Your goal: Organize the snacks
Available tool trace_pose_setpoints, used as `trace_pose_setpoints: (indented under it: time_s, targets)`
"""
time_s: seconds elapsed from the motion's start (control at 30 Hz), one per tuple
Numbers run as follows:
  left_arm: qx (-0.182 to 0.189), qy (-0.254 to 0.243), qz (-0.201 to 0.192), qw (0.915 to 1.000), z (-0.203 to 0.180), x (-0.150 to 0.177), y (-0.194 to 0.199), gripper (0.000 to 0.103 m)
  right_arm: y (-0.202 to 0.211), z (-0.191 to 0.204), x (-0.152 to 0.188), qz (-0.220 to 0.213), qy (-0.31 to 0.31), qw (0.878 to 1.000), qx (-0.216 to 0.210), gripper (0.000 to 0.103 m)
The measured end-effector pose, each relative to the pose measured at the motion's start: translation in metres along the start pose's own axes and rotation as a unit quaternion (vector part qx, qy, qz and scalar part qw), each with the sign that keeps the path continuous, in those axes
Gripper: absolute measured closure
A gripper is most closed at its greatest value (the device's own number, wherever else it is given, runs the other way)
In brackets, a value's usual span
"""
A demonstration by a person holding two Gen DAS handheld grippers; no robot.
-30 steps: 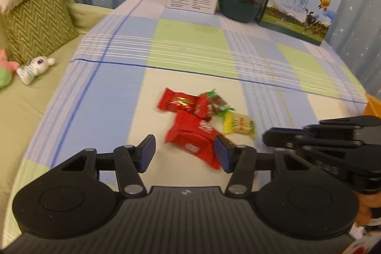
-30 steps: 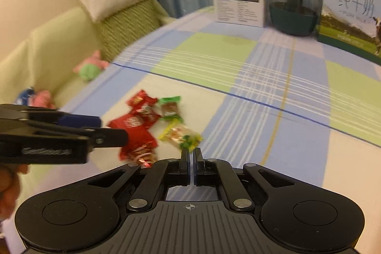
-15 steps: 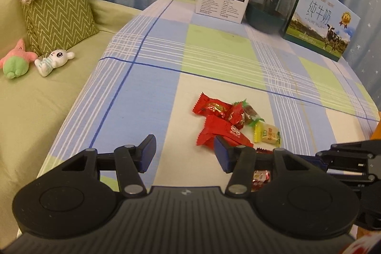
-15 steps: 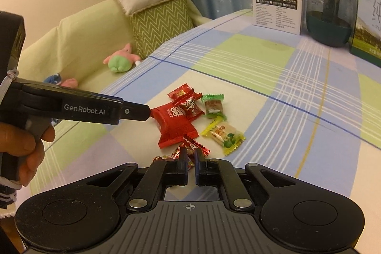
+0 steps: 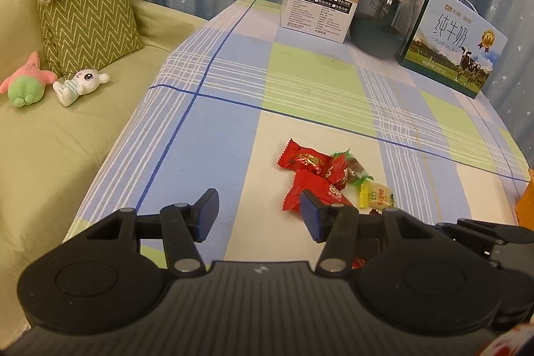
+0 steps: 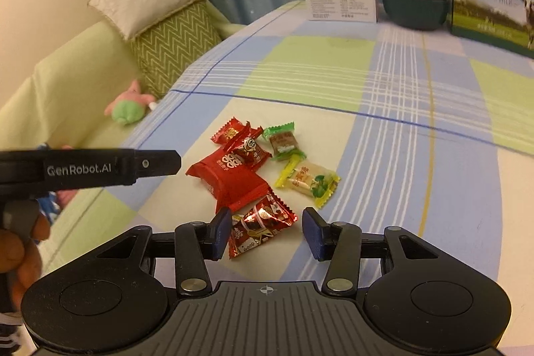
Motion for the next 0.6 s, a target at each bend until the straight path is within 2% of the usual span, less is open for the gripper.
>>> trace_pose_setpoints:
  time_s: [0.07,0.23,0.3,0.33,0.6]
  targets:
    - [0.002,-0.001,0.001,1.0000,0.000,0.000,0.000,0.053,-0.002,0.004,0.002,-0.001,0.028,1.000,0.009,0.065]
    - [0.012,-0.005,0.006,0.9999,-0.006,0.001,-0.003,0.053,0.004,-0.012,0.001,-0.003,0.000,1.000,0.010,0.070]
    - [0.022,-0.008,0.010,0.9997,-0.010,0.002,-0.005,0.053,0.010,-0.022,-0.002,-0.013,-0.011,1.000,0.015,0.083]
    - [0.027,-0.008,0.013,0.9995,-0.013,0.004,-0.006,0.053,0.014,-0.027,-0.004,-0.017,-0.020,0.999,0.020,0.086]
    - [0.059,-0.018,0.031,0.9976,-0.035,0.014,-0.020,0.053,0.025,-0.059,-0.007,-0.021,-0.057,0.997,0.049,0.086]
Point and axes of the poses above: each gripper's, at about its wrist camera, not at the fingertips, and y roughly against the way its jaws point, z to its left, x to its underside, the point moved 5 cm from there along -y, roughly the way its jaws point, and after that the axes turned 2 degrees about y, right-handed, at the moved point
